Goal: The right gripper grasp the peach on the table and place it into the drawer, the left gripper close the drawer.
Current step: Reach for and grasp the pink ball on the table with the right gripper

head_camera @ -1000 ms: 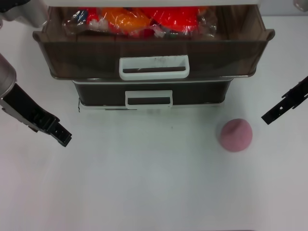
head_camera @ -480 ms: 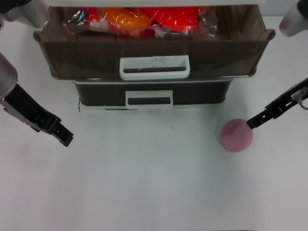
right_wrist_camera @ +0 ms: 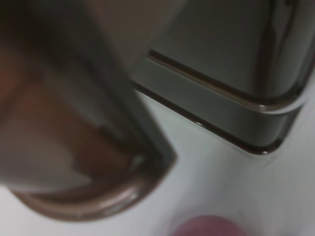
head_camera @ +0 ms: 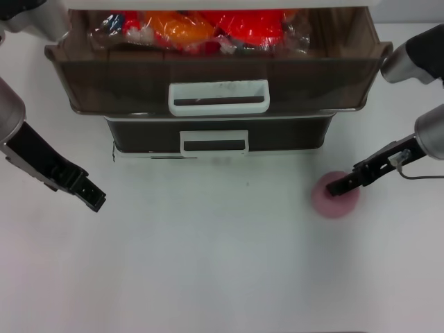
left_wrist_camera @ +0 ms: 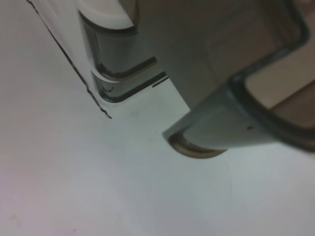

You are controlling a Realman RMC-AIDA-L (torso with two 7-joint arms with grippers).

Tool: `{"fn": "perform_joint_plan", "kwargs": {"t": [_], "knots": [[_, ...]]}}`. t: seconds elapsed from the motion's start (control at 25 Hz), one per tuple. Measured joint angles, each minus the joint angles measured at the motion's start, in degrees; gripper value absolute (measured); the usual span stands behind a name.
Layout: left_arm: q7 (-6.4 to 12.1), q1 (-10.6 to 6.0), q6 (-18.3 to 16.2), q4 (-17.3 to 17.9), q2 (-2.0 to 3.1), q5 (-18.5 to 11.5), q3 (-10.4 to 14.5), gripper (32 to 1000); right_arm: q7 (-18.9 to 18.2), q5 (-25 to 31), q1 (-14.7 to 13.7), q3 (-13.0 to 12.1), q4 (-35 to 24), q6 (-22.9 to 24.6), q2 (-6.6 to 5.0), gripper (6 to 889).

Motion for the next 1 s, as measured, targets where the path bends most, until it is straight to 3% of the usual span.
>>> {"fn": "perform_joint_plan", "kwargs": {"t": [0.68,1.0], "knots": [[0.09,-0.07,0.5,-0.3,0.0,0.0,0.0,814,-1.8,1.9,0.1,0.0,2.5,-1.4,0.01,849],[0.21,-0.05,0.5,-0.4,0.0,0.0,0.0,814,-1.7,1.9,0.2,0.0,2.5,-1.1,0.01,697]]}}
